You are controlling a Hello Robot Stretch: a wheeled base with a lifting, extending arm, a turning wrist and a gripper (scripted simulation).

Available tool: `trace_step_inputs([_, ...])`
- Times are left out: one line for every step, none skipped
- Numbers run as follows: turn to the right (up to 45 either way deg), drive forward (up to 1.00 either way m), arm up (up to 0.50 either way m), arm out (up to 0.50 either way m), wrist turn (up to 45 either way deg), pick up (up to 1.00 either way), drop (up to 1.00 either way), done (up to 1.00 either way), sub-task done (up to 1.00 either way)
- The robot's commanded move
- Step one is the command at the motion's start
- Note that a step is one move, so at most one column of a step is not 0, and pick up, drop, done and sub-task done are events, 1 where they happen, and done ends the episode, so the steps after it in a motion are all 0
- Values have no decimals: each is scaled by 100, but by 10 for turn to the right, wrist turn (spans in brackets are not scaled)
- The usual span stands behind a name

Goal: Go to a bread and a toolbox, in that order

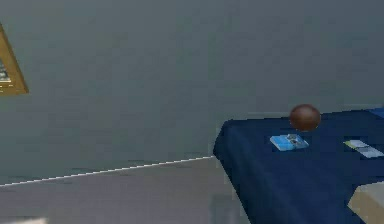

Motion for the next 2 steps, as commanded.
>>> trace_step_inputs([-90,0,0,0,0,0,0,0,0])
trace_step_inputs([0,25,0,0,0,0,0,0,0])
